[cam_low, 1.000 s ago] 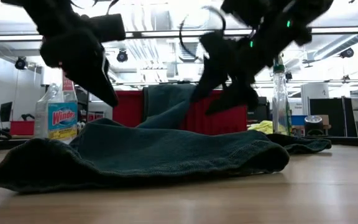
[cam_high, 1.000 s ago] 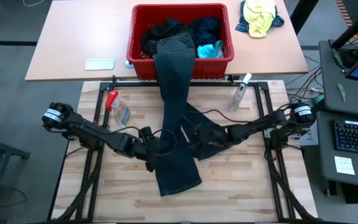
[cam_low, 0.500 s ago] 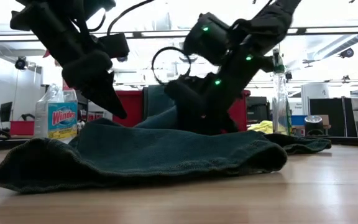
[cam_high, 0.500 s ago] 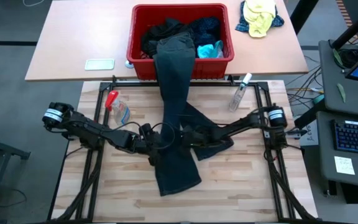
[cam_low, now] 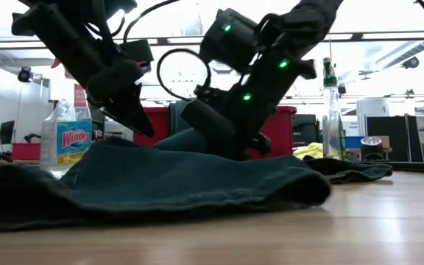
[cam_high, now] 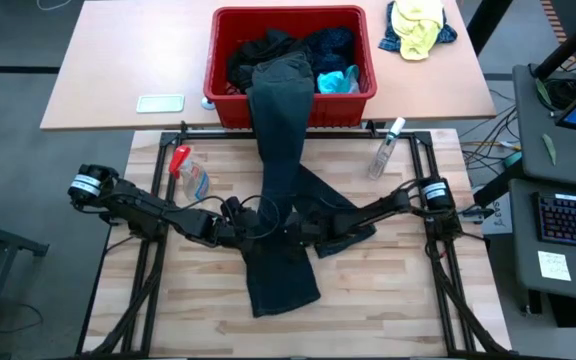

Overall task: Fold Laundry from Bin
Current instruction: Fold the blue pants

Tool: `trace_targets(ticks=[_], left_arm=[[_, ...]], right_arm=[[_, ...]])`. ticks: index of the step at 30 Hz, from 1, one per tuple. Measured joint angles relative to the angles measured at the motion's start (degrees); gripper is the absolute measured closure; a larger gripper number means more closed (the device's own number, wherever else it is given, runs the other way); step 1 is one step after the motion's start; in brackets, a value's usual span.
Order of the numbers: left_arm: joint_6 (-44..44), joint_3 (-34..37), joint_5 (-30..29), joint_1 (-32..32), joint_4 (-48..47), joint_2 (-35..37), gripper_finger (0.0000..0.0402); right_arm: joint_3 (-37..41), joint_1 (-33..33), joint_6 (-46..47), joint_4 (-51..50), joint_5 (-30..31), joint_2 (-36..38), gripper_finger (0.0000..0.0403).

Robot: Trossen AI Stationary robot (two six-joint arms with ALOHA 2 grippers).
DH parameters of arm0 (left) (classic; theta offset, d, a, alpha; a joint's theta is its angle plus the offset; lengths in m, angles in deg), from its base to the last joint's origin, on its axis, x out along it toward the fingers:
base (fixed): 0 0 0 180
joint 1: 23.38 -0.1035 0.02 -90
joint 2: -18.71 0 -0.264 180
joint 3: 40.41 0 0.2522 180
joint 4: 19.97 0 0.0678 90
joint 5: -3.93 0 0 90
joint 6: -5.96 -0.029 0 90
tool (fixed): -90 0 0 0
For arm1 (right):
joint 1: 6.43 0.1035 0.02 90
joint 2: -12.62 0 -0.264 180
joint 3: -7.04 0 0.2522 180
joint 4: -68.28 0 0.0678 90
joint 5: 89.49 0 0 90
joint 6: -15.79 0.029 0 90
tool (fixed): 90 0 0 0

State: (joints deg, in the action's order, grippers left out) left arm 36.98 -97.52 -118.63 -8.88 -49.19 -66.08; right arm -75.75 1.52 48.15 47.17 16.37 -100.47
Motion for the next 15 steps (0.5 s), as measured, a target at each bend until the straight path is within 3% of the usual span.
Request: trace_targets(ticks=[9, 15], left_arm=[[1.8, 0.0, -0.1, 0.0, -0.1, 0.0, 0.0171], [4.1, 0.0, -1.4, 0.0, 0.0, 0.0, 0.0171]], right_arm=[[8.5, 8.8, 5.1, -0.2, 1.7, 12.2, 0.0392], [13.2, 15.2, 11.8, 0.1, 2.5, 15.5, 0.0393]])
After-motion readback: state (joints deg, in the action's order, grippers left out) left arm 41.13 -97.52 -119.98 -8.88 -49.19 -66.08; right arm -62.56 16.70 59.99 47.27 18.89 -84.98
